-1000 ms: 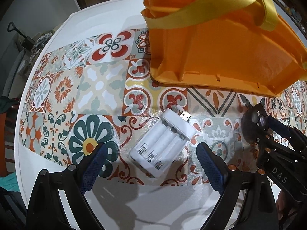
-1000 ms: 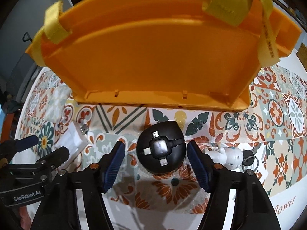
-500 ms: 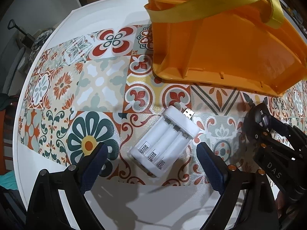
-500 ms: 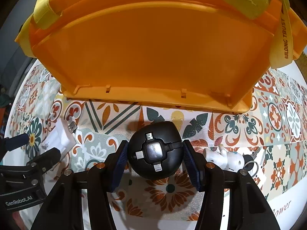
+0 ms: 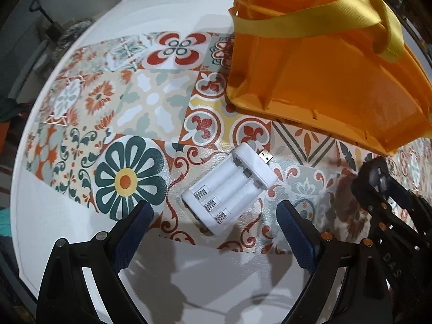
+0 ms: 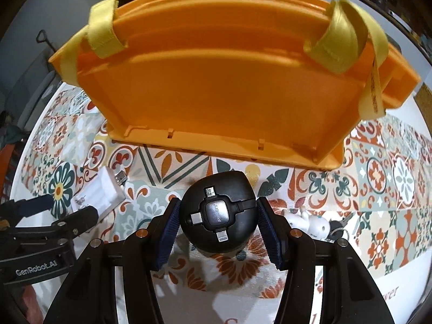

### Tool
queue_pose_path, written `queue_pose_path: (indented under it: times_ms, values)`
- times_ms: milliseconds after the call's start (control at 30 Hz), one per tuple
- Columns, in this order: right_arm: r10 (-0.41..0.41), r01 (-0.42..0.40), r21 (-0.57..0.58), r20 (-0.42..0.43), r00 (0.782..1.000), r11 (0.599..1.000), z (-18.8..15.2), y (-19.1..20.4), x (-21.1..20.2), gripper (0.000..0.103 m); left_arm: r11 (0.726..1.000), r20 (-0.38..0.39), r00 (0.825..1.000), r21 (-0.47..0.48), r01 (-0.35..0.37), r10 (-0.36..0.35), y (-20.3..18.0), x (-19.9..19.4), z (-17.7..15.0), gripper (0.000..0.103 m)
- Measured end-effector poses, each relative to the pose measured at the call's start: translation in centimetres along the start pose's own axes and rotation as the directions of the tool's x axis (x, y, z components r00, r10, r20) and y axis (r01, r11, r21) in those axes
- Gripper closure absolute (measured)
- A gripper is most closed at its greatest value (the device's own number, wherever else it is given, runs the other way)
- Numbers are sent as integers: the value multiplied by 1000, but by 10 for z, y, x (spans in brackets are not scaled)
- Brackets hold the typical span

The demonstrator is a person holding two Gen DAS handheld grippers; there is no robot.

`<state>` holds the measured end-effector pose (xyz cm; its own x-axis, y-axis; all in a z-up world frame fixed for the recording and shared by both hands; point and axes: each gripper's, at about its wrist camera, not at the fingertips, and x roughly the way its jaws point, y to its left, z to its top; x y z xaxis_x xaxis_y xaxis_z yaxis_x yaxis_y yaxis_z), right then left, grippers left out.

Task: Organize rigid objects
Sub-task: 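Lift the battery charger and black puck and carry both over the crate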

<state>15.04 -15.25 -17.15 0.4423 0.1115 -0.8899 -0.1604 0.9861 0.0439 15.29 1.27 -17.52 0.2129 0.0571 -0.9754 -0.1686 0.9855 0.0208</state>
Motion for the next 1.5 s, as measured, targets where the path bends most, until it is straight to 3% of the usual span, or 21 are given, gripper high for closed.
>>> queue_pose_path:
  times_ms: [267, 467, 800, 1033, 1367, 1500]
  values:
    - [8, -7, -76, 7, 1000, 997, -1, -10, -10, 47, 992, 49, 996, -100, -71, 76, -23, -8, -8, 8]
    - [17, -16, -123, 1, 1000, 992, 4, -12, -10, 47, 978, 20, 994, -180, -104, 110, -23, 3, -6, 8]
    - [0, -4, -149, -24, 1000, 989, 8, -3, 0, 47, 965, 3, 1000, -262, 6, -5, -6, 25, 4, 8]
    - [13, -15, -139, -14, 1000, 990, 11, -4, -3, 47, 970, -23, 1000, -241, -21, 16, 0, 37, 8, 8]
    - [32, -35, -108, -25, 999, 994, 7, -10, 1, 47, 976, 11, 998, -208, -60, 63, -2, 42, 13, 8]
    - [33, -36, -102, -26, 999, 994, 5, -10, 0, 47, 983, 32, 998, -181, -44, 51, -7, 37, 10, 14]
